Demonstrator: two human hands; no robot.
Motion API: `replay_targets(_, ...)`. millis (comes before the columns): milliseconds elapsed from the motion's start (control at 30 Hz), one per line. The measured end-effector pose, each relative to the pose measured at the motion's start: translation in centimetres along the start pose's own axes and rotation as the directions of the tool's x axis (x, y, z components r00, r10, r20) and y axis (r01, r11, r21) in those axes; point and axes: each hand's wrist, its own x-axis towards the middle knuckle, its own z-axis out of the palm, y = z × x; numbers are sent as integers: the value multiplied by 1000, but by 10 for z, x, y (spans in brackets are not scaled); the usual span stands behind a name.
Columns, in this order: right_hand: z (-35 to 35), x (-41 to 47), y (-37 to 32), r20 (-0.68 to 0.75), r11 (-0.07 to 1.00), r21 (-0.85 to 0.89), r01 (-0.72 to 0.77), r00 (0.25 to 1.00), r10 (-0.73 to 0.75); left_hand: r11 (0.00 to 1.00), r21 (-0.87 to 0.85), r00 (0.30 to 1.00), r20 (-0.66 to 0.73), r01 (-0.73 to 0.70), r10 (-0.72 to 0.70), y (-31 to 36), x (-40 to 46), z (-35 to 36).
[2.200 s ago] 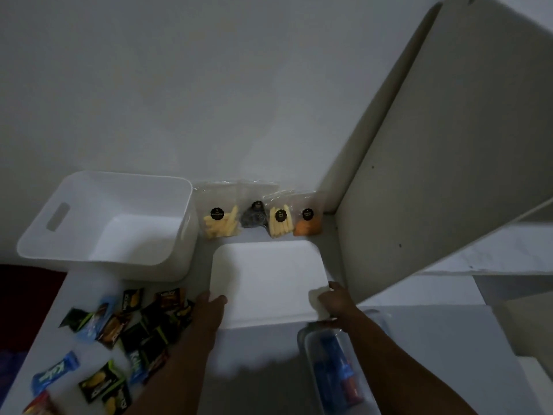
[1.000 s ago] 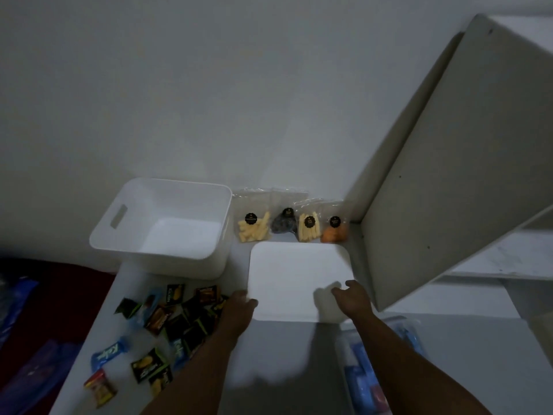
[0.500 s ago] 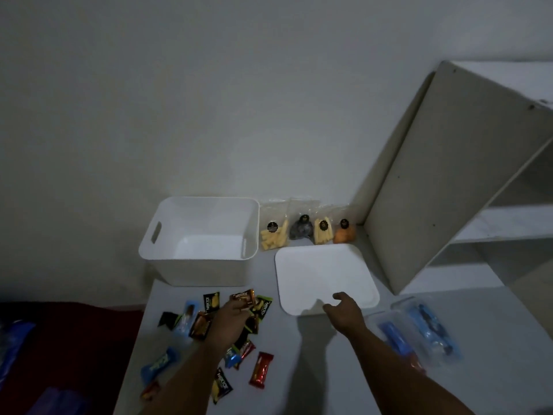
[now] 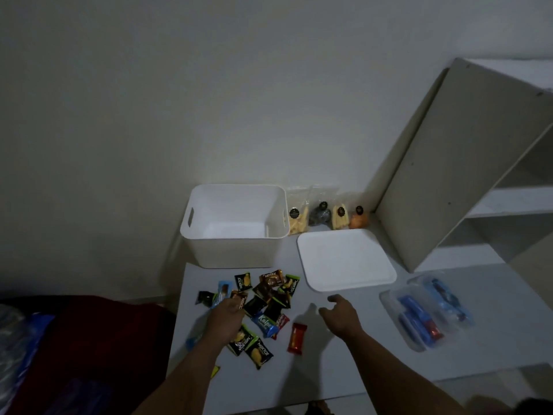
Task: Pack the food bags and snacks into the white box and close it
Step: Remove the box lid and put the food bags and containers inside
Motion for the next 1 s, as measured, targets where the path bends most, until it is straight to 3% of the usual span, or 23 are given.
replay_targets(333, -34, 18, -41, -107, 997, 49, 55, 993, -49, 979, -64, 974, 109, -191, 197, 73, 18, 32)
replay_targets(633, -86, 93, -71, -164, 980, 184, 70, 986, -40, 974, -85, 962, 158, -210, 222, 139, 72, 95)
replay_targets(867, -112, 209, -94, -93, 941, 337, 41, 996, -9, 994, -53, 995, -40, -95, 93, 181, 150, 159)
replay_targets(1000, -100, 267, -102, 106, 921, 390, -24, 994, -19, 991, -130, 983, -178, 29, -52, 201, 202, 193)
